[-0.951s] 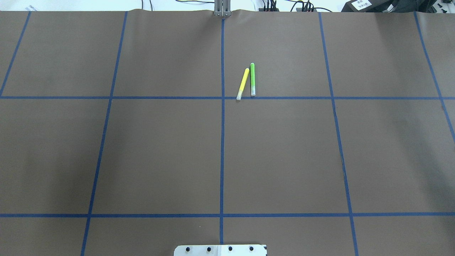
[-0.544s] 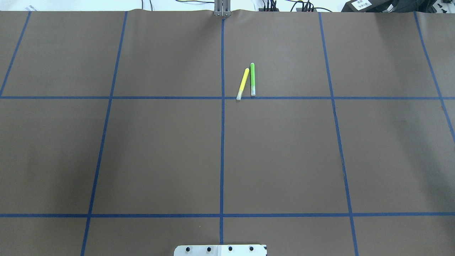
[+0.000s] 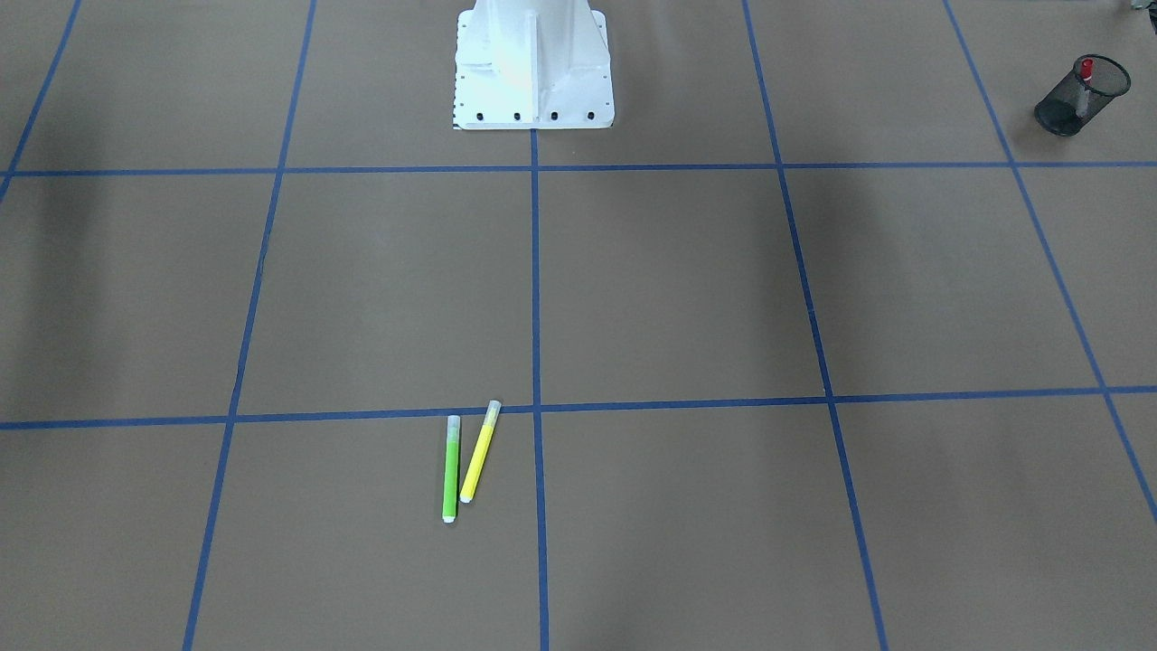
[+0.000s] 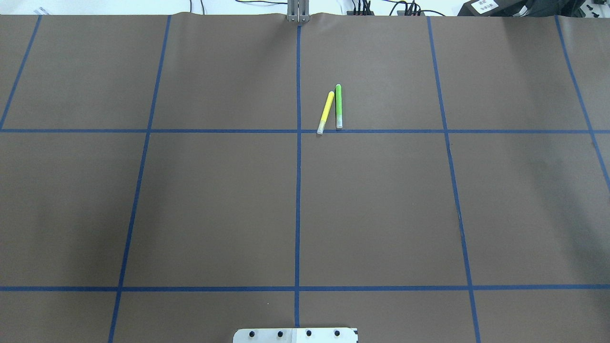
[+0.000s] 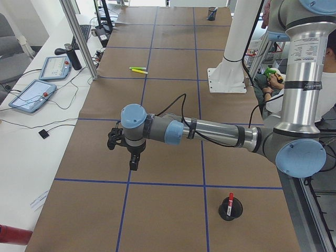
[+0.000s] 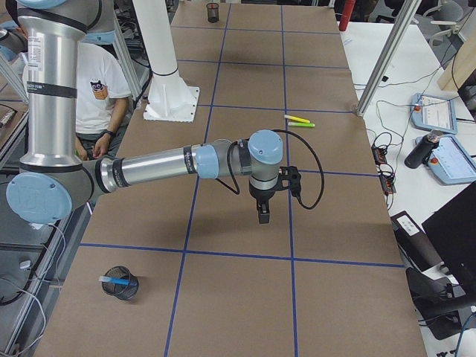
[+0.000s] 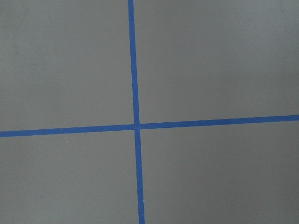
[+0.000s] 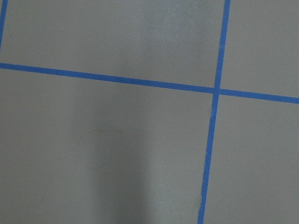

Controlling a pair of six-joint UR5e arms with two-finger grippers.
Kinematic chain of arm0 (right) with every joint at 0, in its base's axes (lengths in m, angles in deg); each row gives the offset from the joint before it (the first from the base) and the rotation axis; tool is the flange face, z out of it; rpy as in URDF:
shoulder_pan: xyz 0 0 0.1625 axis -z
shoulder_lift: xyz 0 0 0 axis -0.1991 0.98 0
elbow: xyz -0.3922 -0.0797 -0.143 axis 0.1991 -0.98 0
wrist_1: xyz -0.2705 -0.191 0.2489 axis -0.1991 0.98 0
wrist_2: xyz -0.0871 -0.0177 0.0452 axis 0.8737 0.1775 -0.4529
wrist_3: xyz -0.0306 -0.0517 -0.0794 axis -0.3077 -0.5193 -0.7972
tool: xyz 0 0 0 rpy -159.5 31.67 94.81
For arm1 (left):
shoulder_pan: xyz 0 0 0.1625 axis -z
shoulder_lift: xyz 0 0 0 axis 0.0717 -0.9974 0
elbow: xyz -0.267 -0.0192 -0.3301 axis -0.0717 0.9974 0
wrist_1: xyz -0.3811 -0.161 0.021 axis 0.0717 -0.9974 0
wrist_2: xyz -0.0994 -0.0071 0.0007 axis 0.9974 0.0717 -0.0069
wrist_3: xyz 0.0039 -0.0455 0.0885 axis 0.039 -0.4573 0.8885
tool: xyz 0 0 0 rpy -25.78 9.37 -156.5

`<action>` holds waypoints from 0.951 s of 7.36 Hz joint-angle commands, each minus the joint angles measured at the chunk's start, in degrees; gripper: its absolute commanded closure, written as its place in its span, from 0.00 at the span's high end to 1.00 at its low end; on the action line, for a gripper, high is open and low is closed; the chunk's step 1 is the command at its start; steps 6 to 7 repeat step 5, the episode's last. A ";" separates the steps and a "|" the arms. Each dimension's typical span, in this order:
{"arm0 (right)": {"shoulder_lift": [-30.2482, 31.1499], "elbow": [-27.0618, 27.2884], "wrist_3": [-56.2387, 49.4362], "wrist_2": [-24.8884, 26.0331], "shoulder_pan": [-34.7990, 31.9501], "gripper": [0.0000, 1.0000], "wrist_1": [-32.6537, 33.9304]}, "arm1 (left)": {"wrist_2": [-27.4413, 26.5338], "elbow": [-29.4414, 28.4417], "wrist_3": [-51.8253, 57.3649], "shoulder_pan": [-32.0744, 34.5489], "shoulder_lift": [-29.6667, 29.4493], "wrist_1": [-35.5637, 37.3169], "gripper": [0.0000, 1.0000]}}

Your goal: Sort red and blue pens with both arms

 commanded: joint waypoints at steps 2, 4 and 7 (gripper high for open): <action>-0.08 -0.20 -0.19 -0.62 0.07 1.00 -0.14 | -0.03 -0.34 -0.04 -0.09 0.19 -0.67 1.00; -0.17 -0.29 -0.11 -0.70 0.07 1.00 -0.14 | -0.11 -0.34 -0.04 -0.09 1.33 -1.89 1.00; -0.17 -0.29 -0.11 -0.70 0.07 1.00 -0.14 | -0.12 -0.16 -0.21 -0.17 1.25 -1.90 1.00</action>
